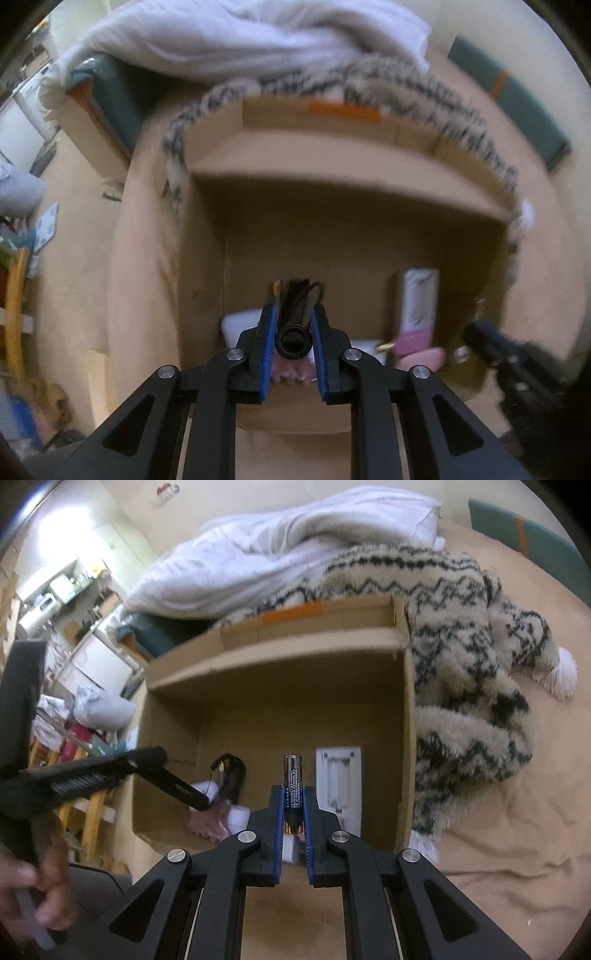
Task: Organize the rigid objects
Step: 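Carry the flashlight and battery into the box and open both tools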
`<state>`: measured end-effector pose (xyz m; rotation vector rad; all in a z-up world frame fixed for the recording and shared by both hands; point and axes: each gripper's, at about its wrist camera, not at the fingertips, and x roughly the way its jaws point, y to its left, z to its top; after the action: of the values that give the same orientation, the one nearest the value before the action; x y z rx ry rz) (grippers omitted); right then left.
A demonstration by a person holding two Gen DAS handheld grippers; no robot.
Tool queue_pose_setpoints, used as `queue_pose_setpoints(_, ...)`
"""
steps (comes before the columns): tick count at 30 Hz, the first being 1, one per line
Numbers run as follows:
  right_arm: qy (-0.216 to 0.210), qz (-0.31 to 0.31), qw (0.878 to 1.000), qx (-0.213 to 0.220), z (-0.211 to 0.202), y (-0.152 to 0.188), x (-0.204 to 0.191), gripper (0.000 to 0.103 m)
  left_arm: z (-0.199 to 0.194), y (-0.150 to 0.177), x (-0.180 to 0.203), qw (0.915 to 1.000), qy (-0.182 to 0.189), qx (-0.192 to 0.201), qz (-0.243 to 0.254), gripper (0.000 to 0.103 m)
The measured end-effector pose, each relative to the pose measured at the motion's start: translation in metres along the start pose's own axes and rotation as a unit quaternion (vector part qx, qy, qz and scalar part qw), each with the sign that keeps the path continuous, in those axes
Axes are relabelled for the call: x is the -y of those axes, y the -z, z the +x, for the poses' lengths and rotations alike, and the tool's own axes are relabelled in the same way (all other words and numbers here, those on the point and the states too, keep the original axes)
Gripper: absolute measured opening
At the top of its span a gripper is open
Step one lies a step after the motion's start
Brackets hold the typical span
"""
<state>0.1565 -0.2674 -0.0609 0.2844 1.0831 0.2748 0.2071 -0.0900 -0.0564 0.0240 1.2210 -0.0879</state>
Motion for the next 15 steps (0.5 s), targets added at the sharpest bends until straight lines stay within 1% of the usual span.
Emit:
queue_pose_setpoints(1,0.003,0.002,1.0,-0.008,0.004,0.001,0.001,0.011,0.007,0.004,0.002,0.9999,-0.01,0.0,0.007,0.017)
queue_pose_setpoints(5,0.01,0.014,1.0,-0.023,0.011,0.003,0.007,0.011,0.023,0.006,0.003,0.9996,-0.022,-0.013,0.008,0.017)
queue_pose_setpoints(7,0.009,0.018,1.0,-0.021,0.011,0.004,0.009,0.011,0.027,0.004,0.007,0.999,-0.037,-0.007,0.024,0.018)
queue_pose_setpoints(10,0.004,0.024,1.0,-0.014,0.008,0.004,0.009,0.011,0.033,-0.002,0.012,0.9981,-0.049,-0.004,0.037,0.018)
queue_pose_setpoints(12,0.004,0.022,1.0,-0.007,0.008,0.002,0.009,0.011,0.042,-0.008,0.012,0.9973,-0.063,-0.012,0.037,0.018)
queue_pose_setpoints(13,0.005,0.02,1.0,-0.002,0.007,0.001,0.009,0.011,0.047,-0.011,0.01,0.9962,-0.079,-0.019,0.032,0.019)
queue_pose_setpoints(14,0.007,0.019,1.0,0.001,0.006,0.001,0.009,0.011,0.051,-0.014,0.008,0.9953,-0.092,-0.022,0.025,0.02)
queue_pose_setpoints(15,0.007,0.018,1.0,0.005,0.005,0.001,0.009,0.011,0.054,-0.016,0.008,0.995,-0.094,-0.023,0.023,0.027)
